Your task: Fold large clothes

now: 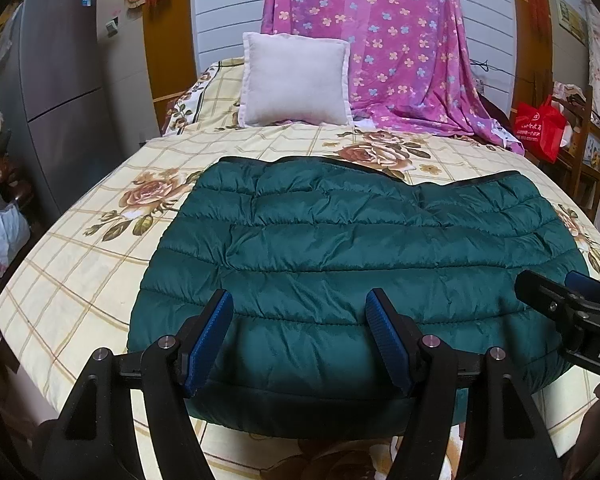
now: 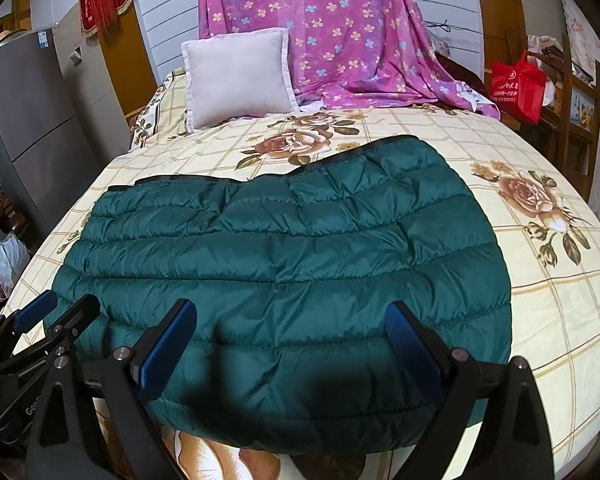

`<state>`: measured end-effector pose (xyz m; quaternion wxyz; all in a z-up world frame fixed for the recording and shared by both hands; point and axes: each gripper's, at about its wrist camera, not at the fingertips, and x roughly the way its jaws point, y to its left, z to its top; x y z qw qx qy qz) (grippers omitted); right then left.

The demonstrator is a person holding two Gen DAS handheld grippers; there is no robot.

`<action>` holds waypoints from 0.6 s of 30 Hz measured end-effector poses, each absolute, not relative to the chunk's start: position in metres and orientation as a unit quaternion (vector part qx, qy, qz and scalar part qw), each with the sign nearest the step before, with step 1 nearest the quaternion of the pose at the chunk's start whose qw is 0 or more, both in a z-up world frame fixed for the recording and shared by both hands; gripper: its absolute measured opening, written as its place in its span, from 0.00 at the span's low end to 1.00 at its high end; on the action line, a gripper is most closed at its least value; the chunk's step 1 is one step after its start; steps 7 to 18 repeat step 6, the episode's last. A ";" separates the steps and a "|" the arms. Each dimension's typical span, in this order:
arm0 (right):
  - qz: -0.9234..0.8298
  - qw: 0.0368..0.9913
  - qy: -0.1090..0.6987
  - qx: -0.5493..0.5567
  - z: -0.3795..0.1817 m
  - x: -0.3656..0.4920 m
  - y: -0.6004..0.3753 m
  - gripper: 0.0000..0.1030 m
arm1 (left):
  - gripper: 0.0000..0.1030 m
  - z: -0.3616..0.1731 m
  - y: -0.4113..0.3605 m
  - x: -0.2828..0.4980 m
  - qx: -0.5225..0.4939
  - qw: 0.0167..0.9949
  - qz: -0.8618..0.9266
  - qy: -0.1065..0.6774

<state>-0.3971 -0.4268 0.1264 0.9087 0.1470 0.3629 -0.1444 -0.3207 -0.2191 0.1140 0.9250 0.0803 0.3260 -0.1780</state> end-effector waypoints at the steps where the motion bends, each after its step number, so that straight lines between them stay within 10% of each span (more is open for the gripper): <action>1: -0.144 0.909 0.364 0.147 0.126 -0.397 -0.427 0.94 | 0.49 0.114 -0.219 -0.321 0.080 0.926 -0.178 0.324; 18: -0.145 0.907 0.367 0.149 0.126 -0.395 -0.433 0.94 | 0.49 0.118 -0.210 -0.312 0.066 0.924 -0.185 0.327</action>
